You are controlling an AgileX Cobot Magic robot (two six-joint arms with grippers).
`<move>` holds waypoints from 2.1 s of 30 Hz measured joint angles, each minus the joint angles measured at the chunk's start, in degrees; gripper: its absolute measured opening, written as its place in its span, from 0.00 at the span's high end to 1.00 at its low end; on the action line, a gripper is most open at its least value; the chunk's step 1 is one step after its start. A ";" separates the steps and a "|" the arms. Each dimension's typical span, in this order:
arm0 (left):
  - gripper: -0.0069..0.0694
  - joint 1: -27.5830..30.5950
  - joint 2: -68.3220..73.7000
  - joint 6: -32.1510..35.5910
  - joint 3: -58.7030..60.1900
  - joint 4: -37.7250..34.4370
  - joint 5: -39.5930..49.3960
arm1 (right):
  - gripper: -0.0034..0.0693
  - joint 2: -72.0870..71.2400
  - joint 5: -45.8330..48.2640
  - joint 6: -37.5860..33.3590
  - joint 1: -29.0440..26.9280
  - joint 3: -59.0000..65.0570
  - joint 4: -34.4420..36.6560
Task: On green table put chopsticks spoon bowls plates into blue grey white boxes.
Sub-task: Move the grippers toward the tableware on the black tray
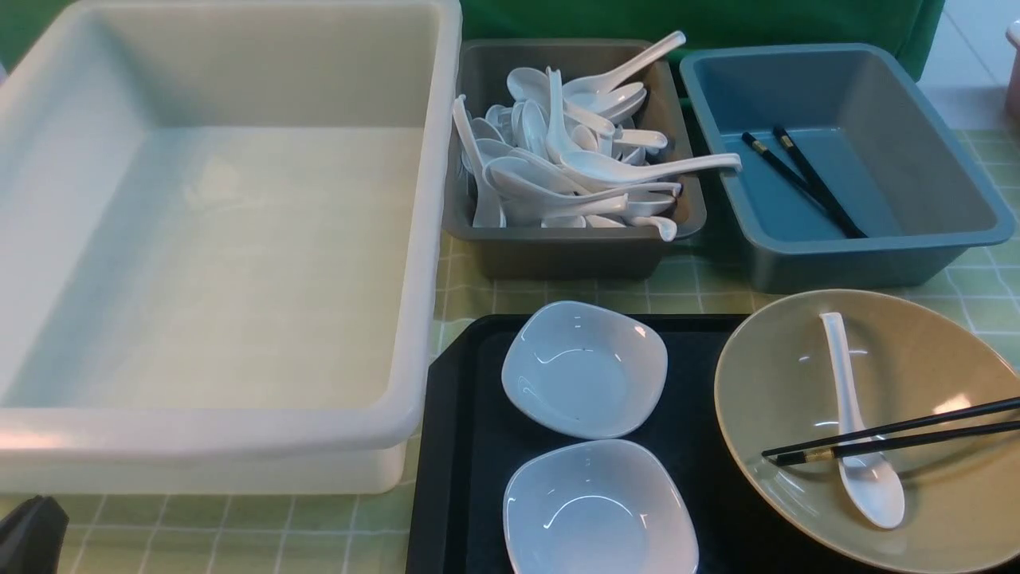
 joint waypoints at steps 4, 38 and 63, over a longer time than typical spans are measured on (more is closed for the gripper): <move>0.91 0.00 0.00 0.00 0.00 0.00 0.00 | 0.63 0.00 0.00 0.00 0.00 0.00 0.00; 0.91 0.00 0.00 -6.34 0.10 -10.24 -18.53 | 0.63 0.00 -21.55 21.45 0.00 1.15 0.15; 0.91 -1.30 33.26 -2.84 -53.02 -8.24 1.41 | 0.63 32.23 -11.68 15.05 0.00 -48.39 0.22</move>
